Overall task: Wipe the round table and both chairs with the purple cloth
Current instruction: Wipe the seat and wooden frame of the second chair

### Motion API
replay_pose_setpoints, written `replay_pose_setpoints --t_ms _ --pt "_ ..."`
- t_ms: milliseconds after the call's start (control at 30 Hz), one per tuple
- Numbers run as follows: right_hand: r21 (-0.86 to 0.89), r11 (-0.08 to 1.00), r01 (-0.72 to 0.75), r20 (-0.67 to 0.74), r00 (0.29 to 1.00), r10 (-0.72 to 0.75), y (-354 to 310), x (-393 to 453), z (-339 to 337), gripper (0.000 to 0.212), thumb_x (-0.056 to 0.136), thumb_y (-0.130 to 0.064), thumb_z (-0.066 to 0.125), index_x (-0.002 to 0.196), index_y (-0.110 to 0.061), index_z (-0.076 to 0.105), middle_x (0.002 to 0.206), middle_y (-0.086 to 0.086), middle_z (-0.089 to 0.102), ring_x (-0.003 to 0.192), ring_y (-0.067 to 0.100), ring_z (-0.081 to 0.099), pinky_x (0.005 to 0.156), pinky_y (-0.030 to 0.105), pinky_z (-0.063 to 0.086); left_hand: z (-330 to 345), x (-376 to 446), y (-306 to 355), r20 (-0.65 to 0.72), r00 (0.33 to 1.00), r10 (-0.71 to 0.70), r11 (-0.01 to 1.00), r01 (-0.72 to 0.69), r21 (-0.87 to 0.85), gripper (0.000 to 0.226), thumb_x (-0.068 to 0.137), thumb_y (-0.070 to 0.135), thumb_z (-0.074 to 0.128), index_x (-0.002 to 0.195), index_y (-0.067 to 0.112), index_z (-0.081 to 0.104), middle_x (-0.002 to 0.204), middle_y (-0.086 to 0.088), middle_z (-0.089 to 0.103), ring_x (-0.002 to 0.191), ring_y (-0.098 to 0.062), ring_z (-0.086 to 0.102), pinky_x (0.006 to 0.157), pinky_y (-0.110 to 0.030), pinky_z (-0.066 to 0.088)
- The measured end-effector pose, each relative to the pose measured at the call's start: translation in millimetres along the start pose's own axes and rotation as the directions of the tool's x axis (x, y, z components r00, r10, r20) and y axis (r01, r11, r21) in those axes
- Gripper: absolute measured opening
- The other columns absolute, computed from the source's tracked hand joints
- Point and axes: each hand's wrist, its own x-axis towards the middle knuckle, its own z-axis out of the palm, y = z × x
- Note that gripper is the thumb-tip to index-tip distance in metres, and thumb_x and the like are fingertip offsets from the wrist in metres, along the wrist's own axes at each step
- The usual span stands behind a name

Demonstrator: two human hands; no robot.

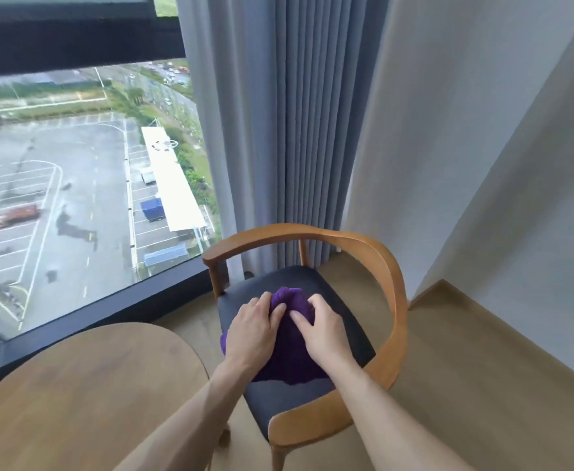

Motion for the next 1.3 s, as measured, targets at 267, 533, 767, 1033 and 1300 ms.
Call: replay_pose_setpoints --t_ms 267,533,767,1033,1300 --pt "-0.167 0.986 0.018 0.165 0.986 0.01 58.5 125.2 29.4 0.022 0.092 -0.039 0.065 0.097 -0.025 0.048 0.096 -0.008 0.061 0.085 0.009 0.057 0.061 0.013 0.037 94.6 86.9 -40.2 -0.036 0.985 -0.17 0.955 0.174 0.241 0.037 0.103 0.051 0.031 0.105 0.02 0.053 0.102 0.0 0.064 0.094 -0.021 0.058 0.082 -0.035 0.046" --pt "-0.464 0.886 -0.011 0.223 0.966 0.129 176.3 221.3 138.5 0.05 0.093 -0.035 0.062 0.139 -0.026 0.043 0.139 0.0 0.045 0.125 0.024 0.046 0.094 0.036 0.046 225.3 163.2 -166.6 0.176 0.944 -0.278 0.897 0.19 0.399 0.055 0.099 0.051 0.038 0.147 0.025 0.034 0.16 -0.005 0.028 0.149 -0.026 0.021 0.119 -0.057 0.022" --pt "-0.617 0.786 -0.017 0.152 0.978 0.14 247.1 209.3 205.5 0.065 0.09 -0.038 0.064 0.147 -0.033 0.035 0.156 -0.002 0.027 0.14 0.022 0.029 0.104 0.044 0.043 316.2 131.1 -224.8 0.242 0.963 -0.117 0.902 0.001 0.432 0.073 0.091 0.07 0.028 0.156 0.036 0.024 0.167 -0.009 0.011 0.154 -0.035 0.005 0.117 -0.067 0.004" --pt "-0.583 0.812 -0.011 0.067 0.996 0.062 242.4 229.0 224.9 0.066 0.081 -0.03 0.076 0.139 -0.028 0.046 0.145 -0.003 0.041 0.115 0.024 0.042 0.095 0.04 0.049 315.5 156.4 -265.5 0.142 0.967 0.211 0.835 -0.254 0.488 0.04 0.095 0.053 0.049 0.128 0.031 0.056 0.144 -0.01 0.049 0.127 -0.036 0.047 0.099 -0.056 0.035" --pt "-0.446 0.873 0.199 0.173 0.976 -0.134 205.6 270.2 252.1 0.067 0.087 -0.018 0.064 0.148 -0.026 0.037 0.156 0.001 0.03 0.14 0.023 0.032 0.111 0.04 0.036 254.6 206.5 -312.4 0.069 0.99 -0.127 0.802 0.061 0.595 0.029 0.083 0.033 0.052 0.107 0.017 0.052 0.121 -0.01 0.051 0.107 -0.034 0.051 0.083 -0.049 0.043"
